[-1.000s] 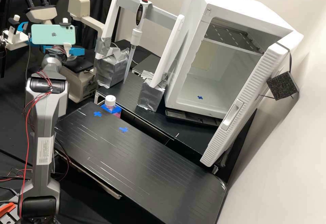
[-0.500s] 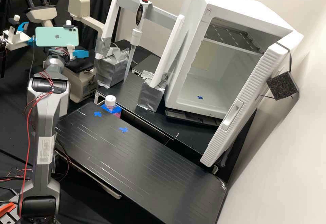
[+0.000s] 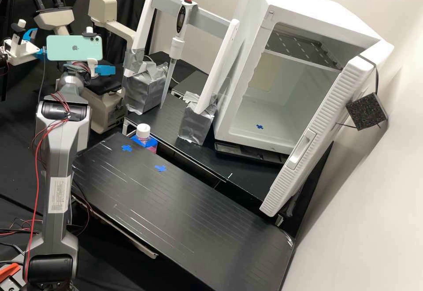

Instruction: Move the petri dish to the bench

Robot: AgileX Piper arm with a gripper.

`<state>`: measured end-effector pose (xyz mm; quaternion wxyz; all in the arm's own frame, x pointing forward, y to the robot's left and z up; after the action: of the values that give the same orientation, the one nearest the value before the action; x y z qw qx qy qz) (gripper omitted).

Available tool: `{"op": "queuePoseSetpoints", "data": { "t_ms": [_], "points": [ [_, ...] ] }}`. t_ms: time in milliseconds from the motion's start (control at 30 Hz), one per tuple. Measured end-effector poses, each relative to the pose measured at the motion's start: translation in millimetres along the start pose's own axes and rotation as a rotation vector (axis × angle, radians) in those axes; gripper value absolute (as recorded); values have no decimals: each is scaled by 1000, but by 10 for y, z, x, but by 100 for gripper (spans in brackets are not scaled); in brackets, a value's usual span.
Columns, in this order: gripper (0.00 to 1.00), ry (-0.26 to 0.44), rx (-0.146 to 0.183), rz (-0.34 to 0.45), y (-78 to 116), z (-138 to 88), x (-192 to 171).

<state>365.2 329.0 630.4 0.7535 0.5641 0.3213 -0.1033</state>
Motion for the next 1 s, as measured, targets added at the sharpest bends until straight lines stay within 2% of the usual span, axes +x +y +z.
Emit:
{"op": "queuePoseSetpoints", "data": {
  "t_ms": [233,733,867,1000],
  "points": [
    [0,6,10,-2,17,21,5],
    [0,4,9,-6,2,30,16],
    [0,4,32,-6,2,30,16],
    [0,2,33,-4,15,47,19]
  ]
}}
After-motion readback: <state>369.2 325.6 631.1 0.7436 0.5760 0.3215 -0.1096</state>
